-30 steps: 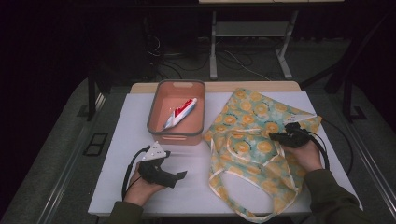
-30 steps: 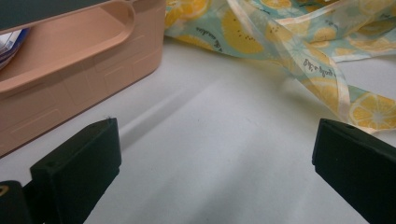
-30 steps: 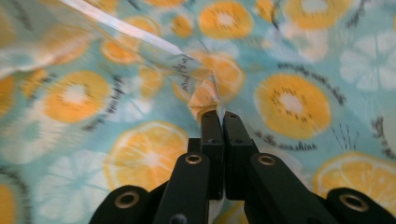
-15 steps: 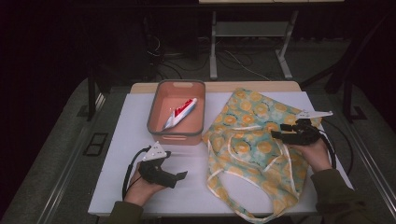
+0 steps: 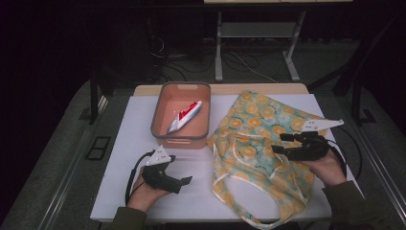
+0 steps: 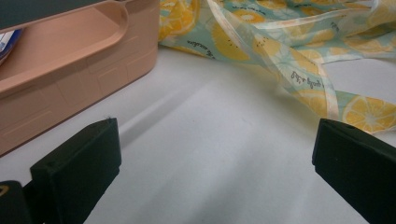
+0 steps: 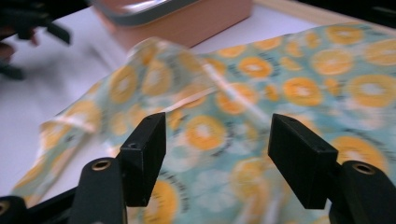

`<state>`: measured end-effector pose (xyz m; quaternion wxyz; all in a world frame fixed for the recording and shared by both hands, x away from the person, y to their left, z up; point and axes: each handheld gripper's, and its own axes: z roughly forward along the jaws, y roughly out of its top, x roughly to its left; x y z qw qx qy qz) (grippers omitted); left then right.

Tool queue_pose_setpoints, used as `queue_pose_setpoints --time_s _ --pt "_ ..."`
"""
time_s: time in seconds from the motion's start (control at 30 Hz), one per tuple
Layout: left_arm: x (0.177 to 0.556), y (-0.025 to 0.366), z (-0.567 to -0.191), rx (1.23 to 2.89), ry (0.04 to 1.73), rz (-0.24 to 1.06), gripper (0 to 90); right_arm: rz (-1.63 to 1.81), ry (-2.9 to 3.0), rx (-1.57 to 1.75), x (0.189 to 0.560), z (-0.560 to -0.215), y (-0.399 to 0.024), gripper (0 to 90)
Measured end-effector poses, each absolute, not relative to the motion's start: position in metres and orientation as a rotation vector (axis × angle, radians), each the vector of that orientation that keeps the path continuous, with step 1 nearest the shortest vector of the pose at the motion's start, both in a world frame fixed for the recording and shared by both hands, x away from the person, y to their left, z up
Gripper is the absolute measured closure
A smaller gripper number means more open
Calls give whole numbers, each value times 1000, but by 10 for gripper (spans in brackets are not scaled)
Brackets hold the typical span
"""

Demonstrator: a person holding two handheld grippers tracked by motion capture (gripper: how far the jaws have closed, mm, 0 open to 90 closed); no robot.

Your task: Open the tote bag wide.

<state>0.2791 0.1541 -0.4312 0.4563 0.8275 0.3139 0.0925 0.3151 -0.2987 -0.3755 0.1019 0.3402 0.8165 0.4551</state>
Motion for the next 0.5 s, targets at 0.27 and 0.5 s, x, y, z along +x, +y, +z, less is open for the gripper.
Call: queue_pose_setpoints --time_s 0.27,0.5 --pt "279 154 -431 2041 770 229 0 1255 2595 890 303 -398 -259 391" --pt "279 154 -432 2043 769 222 0 1125 2696 854 308 -424 -238 476"
